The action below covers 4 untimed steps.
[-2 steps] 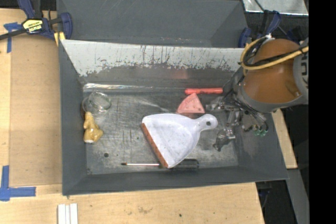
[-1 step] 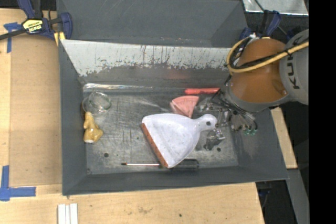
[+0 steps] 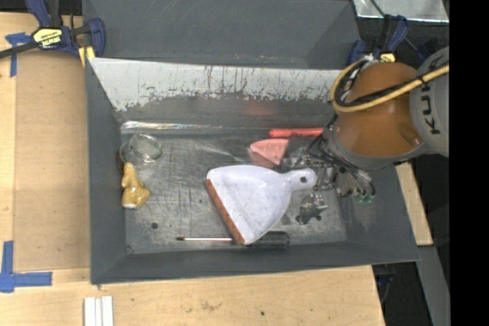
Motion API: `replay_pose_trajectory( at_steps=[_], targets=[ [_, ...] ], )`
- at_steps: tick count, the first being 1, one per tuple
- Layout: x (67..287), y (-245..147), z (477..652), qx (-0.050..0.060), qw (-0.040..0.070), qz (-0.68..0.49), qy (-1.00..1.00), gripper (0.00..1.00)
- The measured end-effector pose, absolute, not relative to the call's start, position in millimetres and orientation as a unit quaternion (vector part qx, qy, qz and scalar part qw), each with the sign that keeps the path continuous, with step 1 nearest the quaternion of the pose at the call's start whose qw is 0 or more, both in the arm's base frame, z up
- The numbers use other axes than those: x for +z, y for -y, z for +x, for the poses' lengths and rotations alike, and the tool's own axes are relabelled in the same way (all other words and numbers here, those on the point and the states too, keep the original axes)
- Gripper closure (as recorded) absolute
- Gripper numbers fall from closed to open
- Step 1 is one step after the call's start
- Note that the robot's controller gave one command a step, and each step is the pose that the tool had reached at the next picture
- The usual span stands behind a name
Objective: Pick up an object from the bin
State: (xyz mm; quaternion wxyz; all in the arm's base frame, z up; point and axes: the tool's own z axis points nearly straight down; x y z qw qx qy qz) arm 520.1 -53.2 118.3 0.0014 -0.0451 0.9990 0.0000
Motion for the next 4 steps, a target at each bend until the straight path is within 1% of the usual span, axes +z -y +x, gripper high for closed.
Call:
replay_pose_trajectory(
  at_steps=[1,2,4],
  targets=[
    [85,51,509.0,-0.002,0.004,-0.164,-0.986,0.00],
    [78,55,528.4,-0.001,0.009,-0.131,-0.991,1.00],
    [80,55,528.1,-0.001,0.009,-0.131,-0.991,1.00]
  ],
)
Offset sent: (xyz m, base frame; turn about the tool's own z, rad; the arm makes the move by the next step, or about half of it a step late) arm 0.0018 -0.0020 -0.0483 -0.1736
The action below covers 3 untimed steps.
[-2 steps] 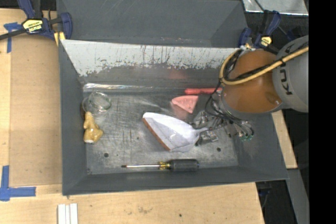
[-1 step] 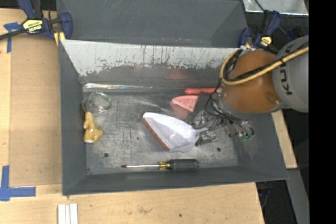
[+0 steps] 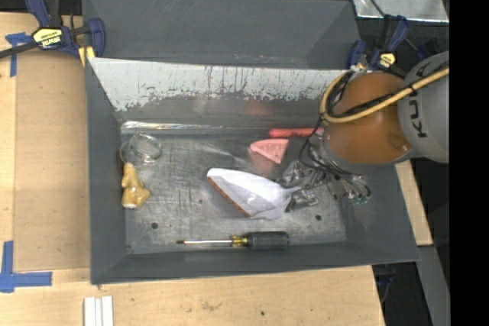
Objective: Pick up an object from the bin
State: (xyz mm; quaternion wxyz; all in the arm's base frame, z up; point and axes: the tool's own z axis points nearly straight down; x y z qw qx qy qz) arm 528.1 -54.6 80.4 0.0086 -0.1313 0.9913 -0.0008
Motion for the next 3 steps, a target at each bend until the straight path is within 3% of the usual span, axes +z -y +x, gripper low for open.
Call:
replay_pose_trajectory(
  at_steps=[3],
  targets=[
    [95.1,54.7,526.3,0.000,-0.001,-0.132,-0.991,1.00]
  ],
)
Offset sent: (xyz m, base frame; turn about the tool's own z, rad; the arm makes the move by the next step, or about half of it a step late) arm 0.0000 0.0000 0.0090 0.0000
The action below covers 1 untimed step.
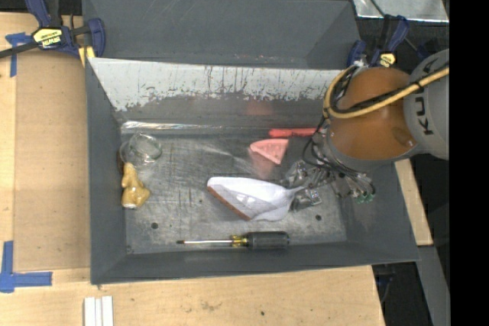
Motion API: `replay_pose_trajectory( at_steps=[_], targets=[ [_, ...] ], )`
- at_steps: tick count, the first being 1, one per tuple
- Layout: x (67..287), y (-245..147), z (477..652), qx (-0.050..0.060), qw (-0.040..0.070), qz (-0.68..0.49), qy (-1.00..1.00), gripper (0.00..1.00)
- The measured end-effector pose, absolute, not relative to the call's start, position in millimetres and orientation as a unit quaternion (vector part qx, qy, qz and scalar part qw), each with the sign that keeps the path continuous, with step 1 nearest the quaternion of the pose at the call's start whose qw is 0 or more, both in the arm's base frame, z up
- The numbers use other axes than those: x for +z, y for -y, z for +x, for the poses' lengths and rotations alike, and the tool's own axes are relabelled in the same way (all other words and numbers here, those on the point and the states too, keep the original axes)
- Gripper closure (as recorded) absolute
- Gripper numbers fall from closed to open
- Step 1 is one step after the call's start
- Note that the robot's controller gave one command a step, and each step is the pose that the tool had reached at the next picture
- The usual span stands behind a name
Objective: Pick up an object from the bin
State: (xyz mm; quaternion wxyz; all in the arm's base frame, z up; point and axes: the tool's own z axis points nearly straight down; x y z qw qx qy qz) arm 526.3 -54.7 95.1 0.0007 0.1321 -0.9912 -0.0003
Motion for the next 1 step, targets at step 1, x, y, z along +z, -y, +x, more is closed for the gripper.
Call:
replay_pose_trajectory(
  at_steps=[1],
  targets=[
    [113.9,54.7,525.4,-0.001,0.002,0.132,0.991,1.00]
  ],
)
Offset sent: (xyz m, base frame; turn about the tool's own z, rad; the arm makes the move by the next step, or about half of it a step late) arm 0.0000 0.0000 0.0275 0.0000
